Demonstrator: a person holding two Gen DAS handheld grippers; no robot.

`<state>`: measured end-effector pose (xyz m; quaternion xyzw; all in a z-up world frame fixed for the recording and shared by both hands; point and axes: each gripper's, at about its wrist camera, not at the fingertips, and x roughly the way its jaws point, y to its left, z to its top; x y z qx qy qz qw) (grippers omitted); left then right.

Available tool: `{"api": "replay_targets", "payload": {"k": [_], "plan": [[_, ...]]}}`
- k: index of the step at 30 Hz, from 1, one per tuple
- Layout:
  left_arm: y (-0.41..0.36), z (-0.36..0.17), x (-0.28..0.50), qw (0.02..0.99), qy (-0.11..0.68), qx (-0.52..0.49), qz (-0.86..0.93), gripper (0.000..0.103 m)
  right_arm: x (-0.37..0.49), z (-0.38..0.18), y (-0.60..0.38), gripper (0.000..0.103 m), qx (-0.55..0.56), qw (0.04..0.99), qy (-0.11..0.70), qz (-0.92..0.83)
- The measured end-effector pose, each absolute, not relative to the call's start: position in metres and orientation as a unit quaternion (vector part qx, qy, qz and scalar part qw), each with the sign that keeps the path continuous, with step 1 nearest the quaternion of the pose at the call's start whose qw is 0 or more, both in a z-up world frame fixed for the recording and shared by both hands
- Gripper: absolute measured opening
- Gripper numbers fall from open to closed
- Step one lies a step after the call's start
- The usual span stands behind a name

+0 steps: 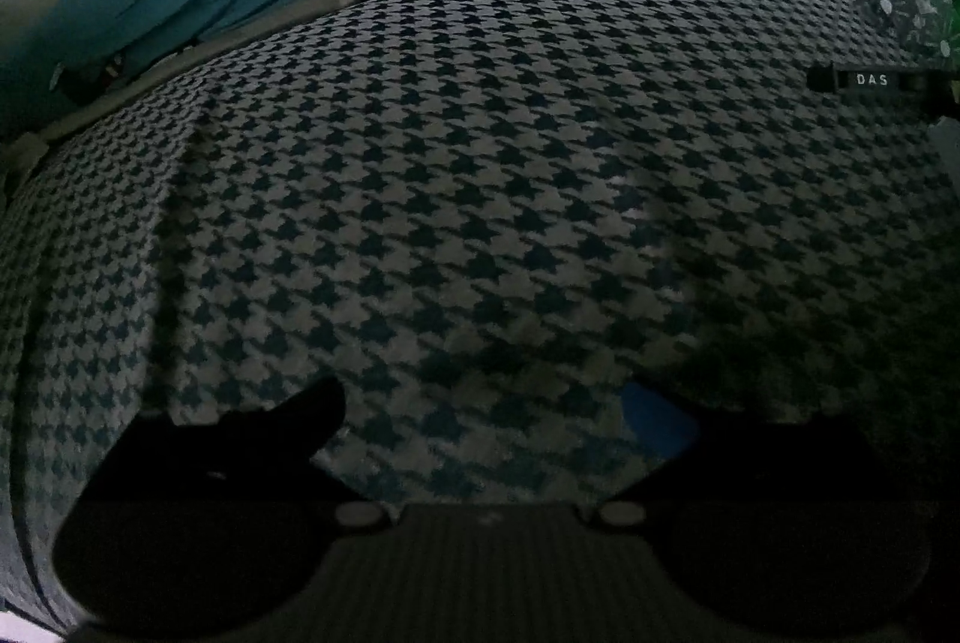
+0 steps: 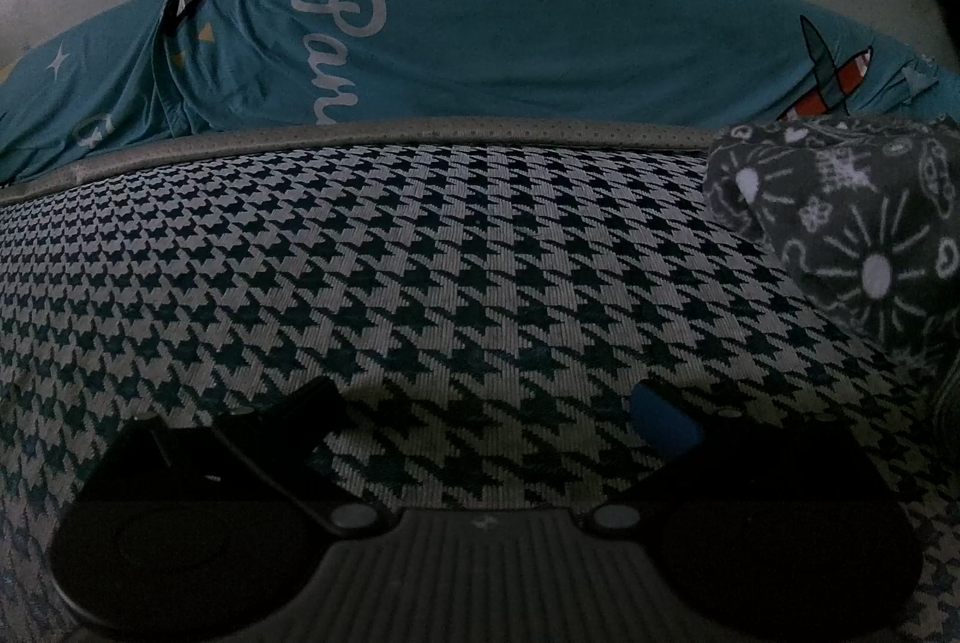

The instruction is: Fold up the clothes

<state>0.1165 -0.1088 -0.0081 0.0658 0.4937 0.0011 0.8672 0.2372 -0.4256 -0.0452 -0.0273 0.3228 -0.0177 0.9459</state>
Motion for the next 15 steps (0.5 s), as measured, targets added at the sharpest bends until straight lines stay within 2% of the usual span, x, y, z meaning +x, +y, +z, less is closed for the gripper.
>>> {"api": "replay_targets", "payload": {"k": [15], "plan": [[-0.116,-0.014,0.147,0.872,0.489,0.030,0.010,0.103,0.237,-0.045,-0.425,0.103,-0.027,0.946,0.323,-0.018]]}}
